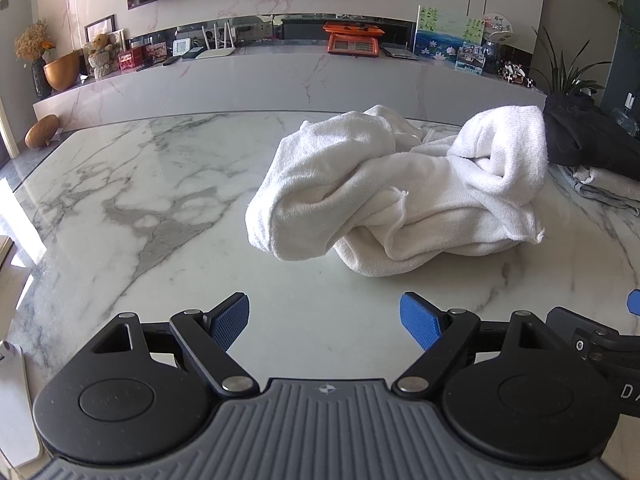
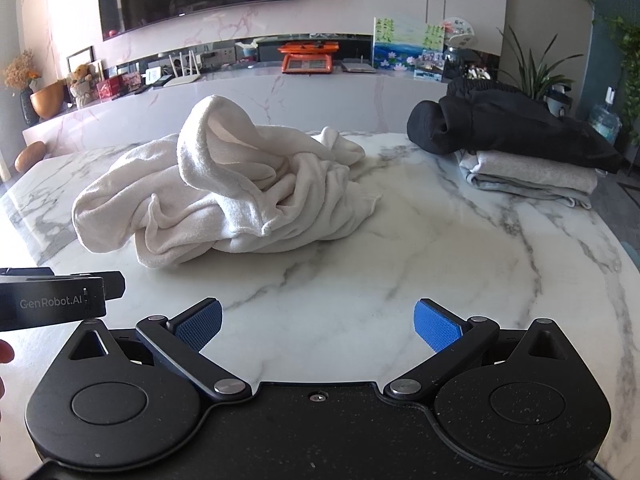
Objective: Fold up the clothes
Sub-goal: 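Move both tools toward the crumpled white shirt, then grasp the white shirt fabric with the right gripper while the left gripper grasps nearby fabric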
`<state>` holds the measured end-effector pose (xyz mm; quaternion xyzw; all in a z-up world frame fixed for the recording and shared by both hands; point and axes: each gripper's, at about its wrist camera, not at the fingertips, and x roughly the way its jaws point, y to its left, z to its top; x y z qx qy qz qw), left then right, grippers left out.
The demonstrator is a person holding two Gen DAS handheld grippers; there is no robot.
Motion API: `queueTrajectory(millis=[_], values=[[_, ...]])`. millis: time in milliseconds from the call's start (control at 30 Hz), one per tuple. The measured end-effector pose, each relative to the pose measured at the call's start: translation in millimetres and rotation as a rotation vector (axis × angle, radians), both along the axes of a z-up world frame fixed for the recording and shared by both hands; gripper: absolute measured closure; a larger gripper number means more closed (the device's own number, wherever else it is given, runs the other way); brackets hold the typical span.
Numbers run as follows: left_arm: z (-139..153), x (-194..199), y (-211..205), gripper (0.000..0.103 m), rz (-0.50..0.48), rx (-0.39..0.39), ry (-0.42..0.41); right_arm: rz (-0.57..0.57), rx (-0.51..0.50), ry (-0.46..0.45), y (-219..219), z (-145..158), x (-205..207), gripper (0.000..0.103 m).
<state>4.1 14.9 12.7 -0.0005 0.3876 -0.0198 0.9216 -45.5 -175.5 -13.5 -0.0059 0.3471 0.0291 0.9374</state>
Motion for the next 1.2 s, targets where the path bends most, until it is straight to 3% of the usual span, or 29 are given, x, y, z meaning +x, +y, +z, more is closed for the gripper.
queueTrajectory(millis=[300,500,600,700,733,767,833,867,933,1000,1100,1200], values=[[25,18,6,0.021,-0.023,0.021,-0.011,0.086,-0.057,-0.039,9,29,7,0.001],[47,50,8,0.021,-0.045,0.096,-0.042,0.149,-0.079,-0.086,25,55,23,0.003],[45,69,8,0.021,-0.061,0.120,-0.022,0.178,-0.094,-0.087,33,57,36,0.006],[36,85,5,0.023,-0.082,0.140,-0.006,0.203,-0.109,-0.072,39,52,50,0.017],[33,89,4,0.036,-0.090,0.144,0.001,0.210,-0.111,-0.065,40,50,54,0.024],[29,94,4,0.041,-0.106,0.139,0.018,0.213,-0.110,-0.052,39,47,60,0.028],[23,100,7,0.050,-0.121,0.102,0.044,0.228,-0.079,-0.031,34,44,66,0.054],[21,102,9,0.055,-0.123,0.081,0.051,0.236,-0.055,-0.021,31,43,68,0.062],[20,103,15,0.079,-0.135,0.047,0.060,0.245,-0.006,-0.002,22,43,70,0.076],[21,103,20,0.091,-0.142,0.013,0.072,0.236,-0.002,0.010,15,44,69,0.090],[28,102,26,0.097,-0.146,-0.001,0.082,0.219,-0.027,0.025,2,48,66,0.095],[38,97,30,0.098,-0.155,0.032,0.078,0.185,-0.054,0.057,-16,52,63,0.097]])
